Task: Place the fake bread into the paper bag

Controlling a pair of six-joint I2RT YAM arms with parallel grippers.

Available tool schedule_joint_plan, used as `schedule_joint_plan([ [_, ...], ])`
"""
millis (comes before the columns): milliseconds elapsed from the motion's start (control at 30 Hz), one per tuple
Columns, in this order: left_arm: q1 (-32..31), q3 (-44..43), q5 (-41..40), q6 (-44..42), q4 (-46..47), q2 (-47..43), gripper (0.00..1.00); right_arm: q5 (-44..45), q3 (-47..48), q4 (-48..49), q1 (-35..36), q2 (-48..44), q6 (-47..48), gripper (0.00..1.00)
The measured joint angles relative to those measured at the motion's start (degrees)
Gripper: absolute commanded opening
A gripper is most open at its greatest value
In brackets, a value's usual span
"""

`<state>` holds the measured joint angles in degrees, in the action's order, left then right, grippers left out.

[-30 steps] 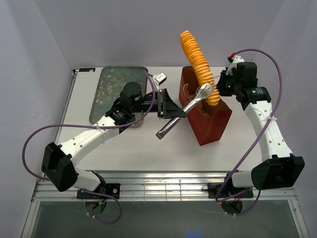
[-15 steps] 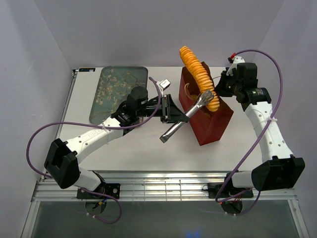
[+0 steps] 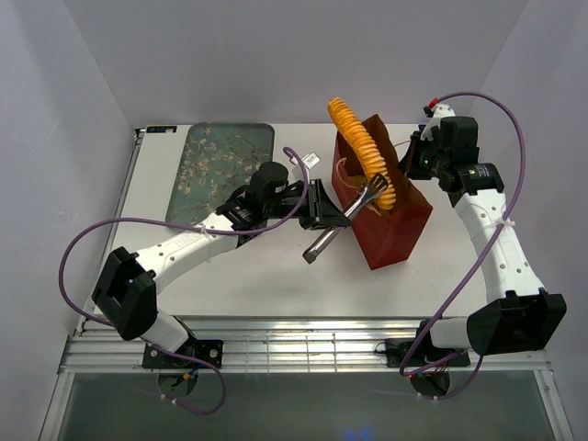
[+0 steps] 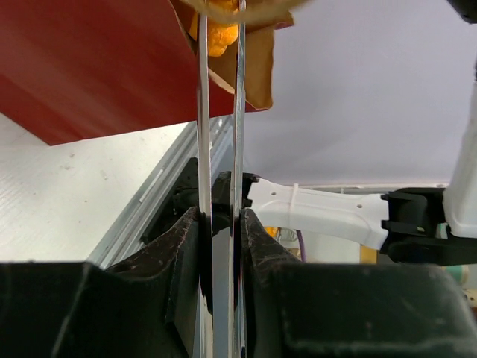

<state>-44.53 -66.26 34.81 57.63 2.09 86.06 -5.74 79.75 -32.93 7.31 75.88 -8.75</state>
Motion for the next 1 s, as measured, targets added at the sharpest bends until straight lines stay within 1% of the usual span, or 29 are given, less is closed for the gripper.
schedule_joint_plan([
  [100,-0.4,-0.3,-1.3,-1.3,-1.8,0.2,0.23,0.0,0.0,0.0,0.0,0.0,0.0,0.12],
  [200,-1.1,-1.1,-1.8,-2.1,-2.3,0.7,0.33,0.0,0.0,0.0,0.0,0.0,0.0,0.12],
  [233,-1.4,-1.3,-1.9,-2.3,-2.3,0.9,0.40,0.0,0.0,0.0,0.0,0.0,0.0,0.12],
  [267,-1.6,-1.4,-2.1,-2.6,-2.4,0.9,0.43,0.0,0.0,0.0,0.0,0.0,0.0,0.12],
  [367,-2.1,-1.7,-2.5,-3.3,-2.5,0.9,0.50,0.0,0.0,0.0,0.0,0.0,0.0,0.12],
  [467,-2.2,-2.3,-3.1,-3.8,-3.3,0.8,0.52,0.0,0.0,0.0,0.0,0.0,0.0,0.12],
  [833,-2.4,-2.5,-4.5,-4.4,-5.1,0.3,0.54,0.0,0.0,0.1,0.0,0.0,0.0,0.12],
  [1000,-2.6,-3.3,-6.6,-5.1,-7.1,-0.7,0.56,0.0,0.0,0.1,0.0,0.0,0.0,0.12],
])
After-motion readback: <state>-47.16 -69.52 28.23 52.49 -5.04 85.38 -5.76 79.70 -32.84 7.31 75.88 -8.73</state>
